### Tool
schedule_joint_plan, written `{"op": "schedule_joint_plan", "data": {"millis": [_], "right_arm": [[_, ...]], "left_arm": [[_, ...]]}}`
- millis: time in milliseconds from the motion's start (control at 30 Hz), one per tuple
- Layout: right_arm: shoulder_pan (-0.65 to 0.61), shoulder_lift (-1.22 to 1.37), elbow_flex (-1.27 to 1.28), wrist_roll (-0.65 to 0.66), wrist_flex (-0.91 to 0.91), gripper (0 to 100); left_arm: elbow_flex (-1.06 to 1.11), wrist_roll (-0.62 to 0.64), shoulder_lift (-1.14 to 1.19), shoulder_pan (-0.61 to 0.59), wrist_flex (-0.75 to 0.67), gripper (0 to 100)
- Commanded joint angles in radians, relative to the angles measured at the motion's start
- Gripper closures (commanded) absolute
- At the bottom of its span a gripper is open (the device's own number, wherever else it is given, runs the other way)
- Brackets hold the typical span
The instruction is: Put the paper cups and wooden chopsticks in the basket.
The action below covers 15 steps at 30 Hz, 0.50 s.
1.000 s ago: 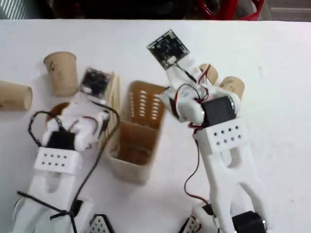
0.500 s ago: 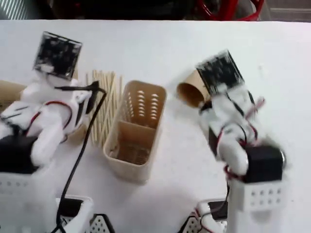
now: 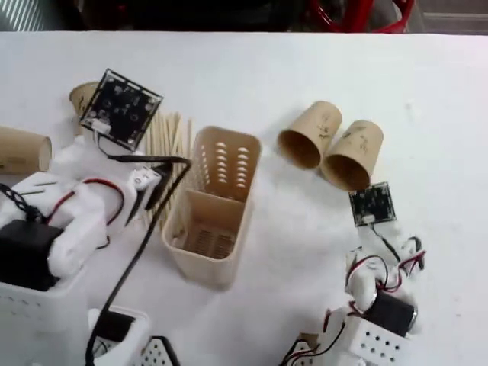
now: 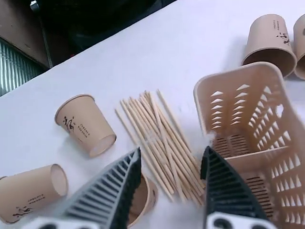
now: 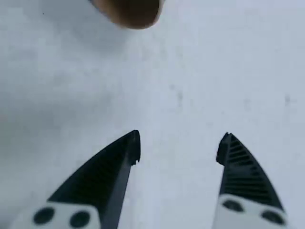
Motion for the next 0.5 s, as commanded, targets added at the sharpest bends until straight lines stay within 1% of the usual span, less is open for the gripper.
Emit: {"op": "schedule_joint_plan", "data": {"millis": [0, 100, 233, 333, 467], "right_arm": [[0.010, -0.077, 0.049, 0.017, -0.021, 73.3], [0.010, -0.131, 0.052, 0.017, 0.016, 73.3], [0.010, -0.177, 0.058, 0.017, 0.027, 73.3], [0.010, -0.199, 0.069, 0.017, 0.033, 73.3], [0.010, -0.199, 0.069, 0.017, 0.035, 73.3]], "left_arm": [[0.046, 0.020, 0.001, 0.064, -0.089, 78], [0.129, 0.023, 0.001, 0.067, -0.173, 78], [0.232, 0.026, 0.001, 0.070, -0.249, 78], [0.284, 0.061, 0.001, 0.065, -0.281, 78], [0.351, 0.084, 0.001, 0.071, -0.284, 78]]}}
